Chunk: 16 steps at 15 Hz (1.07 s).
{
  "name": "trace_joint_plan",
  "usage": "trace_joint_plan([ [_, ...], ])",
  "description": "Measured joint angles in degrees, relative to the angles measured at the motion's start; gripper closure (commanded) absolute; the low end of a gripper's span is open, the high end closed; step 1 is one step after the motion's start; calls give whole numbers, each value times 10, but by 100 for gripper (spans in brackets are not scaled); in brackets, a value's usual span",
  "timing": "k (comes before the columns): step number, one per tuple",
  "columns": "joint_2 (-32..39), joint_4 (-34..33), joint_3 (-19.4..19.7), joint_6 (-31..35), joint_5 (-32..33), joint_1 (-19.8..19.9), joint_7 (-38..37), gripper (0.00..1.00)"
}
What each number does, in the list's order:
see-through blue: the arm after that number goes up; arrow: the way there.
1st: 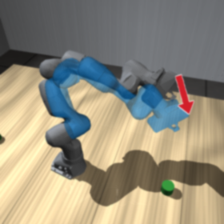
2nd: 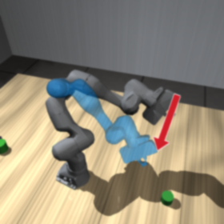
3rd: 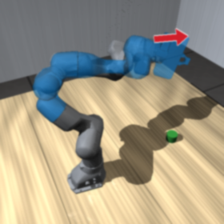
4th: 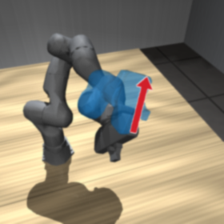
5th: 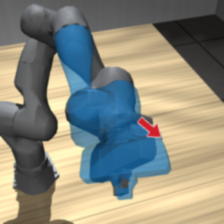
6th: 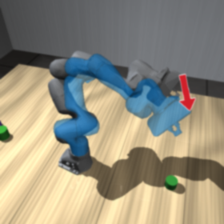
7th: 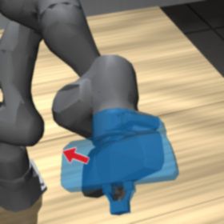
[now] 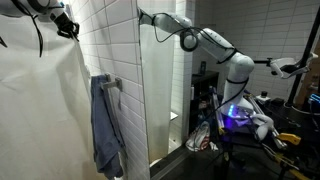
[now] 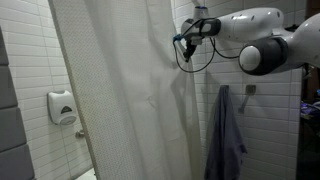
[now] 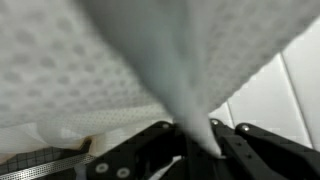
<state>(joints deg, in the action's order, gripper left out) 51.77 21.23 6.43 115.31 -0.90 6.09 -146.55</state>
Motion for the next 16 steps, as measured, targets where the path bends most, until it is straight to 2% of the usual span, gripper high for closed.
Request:
trace_joint_plan([
  [16, 0, 0, 1, 4, 0, 14, -16, 99],
])
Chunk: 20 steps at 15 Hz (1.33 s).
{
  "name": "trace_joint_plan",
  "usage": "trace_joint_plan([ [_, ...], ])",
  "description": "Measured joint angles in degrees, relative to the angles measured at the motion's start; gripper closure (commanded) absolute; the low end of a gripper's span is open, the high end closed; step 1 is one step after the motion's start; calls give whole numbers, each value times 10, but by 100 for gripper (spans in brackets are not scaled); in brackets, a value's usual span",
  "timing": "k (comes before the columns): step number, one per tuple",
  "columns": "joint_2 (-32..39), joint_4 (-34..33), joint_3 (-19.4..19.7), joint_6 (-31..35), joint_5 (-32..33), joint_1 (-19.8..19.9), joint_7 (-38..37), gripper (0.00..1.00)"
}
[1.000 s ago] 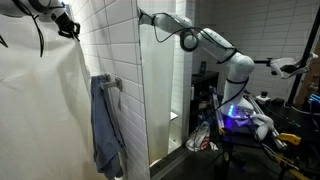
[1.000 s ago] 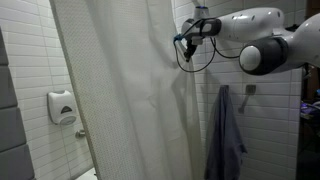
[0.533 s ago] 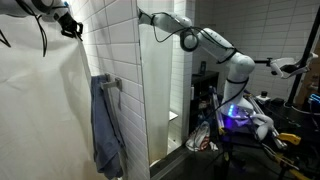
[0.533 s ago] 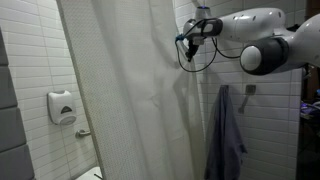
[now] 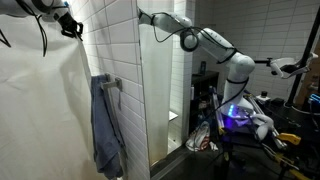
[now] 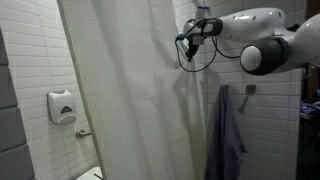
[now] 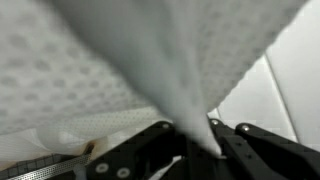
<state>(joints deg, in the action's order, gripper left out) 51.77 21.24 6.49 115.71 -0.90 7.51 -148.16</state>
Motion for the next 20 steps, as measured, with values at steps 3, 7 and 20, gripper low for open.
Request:
trace_joint_plan([
  [3, 0, 0, 0, 0, 0, 0, -2, 99],
  [7, 0, 0, 0, 1, 0, 0, -3, 99],
  [20, -1, 0, 55, 10, -54, -4, -5, 13],
])
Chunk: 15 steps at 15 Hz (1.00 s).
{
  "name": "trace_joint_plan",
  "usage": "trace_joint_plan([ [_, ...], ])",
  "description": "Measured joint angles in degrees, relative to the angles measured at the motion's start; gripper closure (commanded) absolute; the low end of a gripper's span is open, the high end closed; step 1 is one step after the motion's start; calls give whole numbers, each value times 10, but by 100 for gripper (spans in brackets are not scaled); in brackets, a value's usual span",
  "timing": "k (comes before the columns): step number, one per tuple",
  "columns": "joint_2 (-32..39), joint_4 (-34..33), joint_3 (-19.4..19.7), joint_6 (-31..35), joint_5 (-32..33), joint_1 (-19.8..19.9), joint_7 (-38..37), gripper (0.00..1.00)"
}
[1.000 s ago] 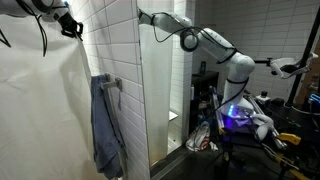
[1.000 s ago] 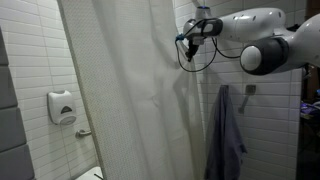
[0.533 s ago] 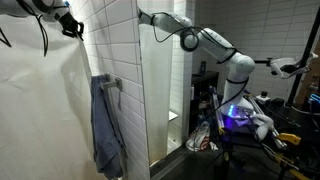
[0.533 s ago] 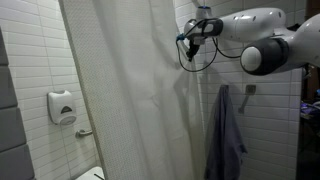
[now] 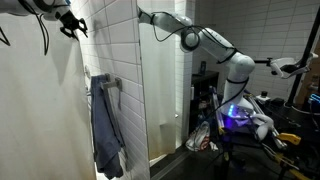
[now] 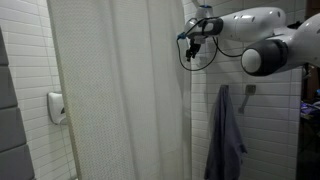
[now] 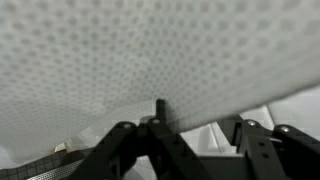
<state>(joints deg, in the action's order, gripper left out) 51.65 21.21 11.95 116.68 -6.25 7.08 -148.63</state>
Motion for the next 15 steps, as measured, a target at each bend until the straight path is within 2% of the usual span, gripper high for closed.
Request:
trace_joint_plan([
  [1, 0, 0, 10, 0, -9, -3, 0, 5],
  [3, -1, 1, 38, 0, -35, -10, -1, 0],
  [8, -12, 21, 145, -1, -124, -38, -1, 0],
  [12, -33, 73, 256, -7, -194, -87, -1, 0],
  [15, -44, 104, 318, -28, -228, -129, -2, 0],
])
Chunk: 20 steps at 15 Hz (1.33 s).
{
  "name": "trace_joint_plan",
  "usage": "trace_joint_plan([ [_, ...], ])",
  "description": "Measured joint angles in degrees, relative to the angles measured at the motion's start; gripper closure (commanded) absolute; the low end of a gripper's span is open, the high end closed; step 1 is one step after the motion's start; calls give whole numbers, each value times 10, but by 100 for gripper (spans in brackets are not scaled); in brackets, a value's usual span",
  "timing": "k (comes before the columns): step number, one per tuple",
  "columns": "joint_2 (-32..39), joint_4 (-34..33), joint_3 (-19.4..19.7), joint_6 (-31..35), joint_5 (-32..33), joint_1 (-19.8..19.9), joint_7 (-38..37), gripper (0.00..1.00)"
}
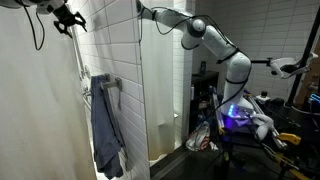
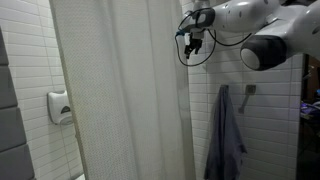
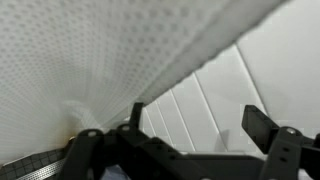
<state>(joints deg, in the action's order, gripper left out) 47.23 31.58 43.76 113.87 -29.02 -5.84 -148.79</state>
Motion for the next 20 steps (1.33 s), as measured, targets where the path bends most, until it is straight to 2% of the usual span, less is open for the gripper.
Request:
trace_joint_plan([
  [4, -10, 21, 41, -52, -28, -43, 0, 0],
  [7, -21, 25, 53, -104, -37, -62, 0, 0],
  [14, -63, 25, 42, -252, -57, -72, 0, 0],
  [20, -72, 31, 36, -262, -60, -71, 0, 0],
])
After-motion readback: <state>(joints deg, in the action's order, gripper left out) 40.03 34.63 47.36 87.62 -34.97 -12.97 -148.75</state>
